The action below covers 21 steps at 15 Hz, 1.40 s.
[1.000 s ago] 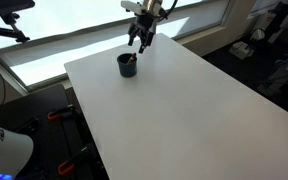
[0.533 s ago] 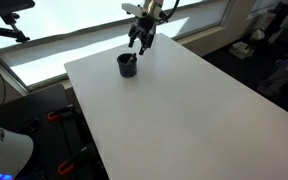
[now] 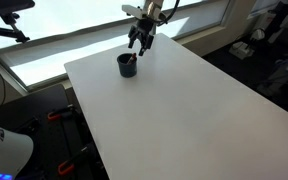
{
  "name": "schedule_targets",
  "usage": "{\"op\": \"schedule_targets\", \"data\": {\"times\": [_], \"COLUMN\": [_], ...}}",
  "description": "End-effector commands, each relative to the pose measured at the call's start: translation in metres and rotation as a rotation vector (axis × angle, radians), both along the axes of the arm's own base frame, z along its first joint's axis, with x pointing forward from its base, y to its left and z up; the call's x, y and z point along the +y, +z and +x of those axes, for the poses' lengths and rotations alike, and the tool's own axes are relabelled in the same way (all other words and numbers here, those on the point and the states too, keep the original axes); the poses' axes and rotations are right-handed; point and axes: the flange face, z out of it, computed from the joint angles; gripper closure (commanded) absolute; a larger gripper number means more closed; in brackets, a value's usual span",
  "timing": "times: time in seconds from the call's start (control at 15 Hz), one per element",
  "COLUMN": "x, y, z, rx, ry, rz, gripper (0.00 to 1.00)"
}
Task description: Take the marker out of the cup
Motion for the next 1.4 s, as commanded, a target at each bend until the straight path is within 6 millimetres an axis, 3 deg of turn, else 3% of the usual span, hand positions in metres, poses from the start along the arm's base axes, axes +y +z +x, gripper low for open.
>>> {"op": "schedule_targets", "data": {"times": [0.0, 0.27, 1.13, 1.2, 1.33], "x": [0.009, 0.017, 0.012, 0.011, 0.010], "y": [0.002, 0.000, -0.019, -0.021, -0.024], "z": [0.007, 0.011, 0.011, 0.011, 0.011], "rx": [-0.004, 0.003, 0.011, 0.010, 0.014], "ry": [0.033, 0.051, 0.019, 0.014, 0.009], "rz": [0.013, 0.017, 0.001, 0.004, -0.003], "gripper": [0.00, 0.00, 0.00, 0.18, 0.34]}}
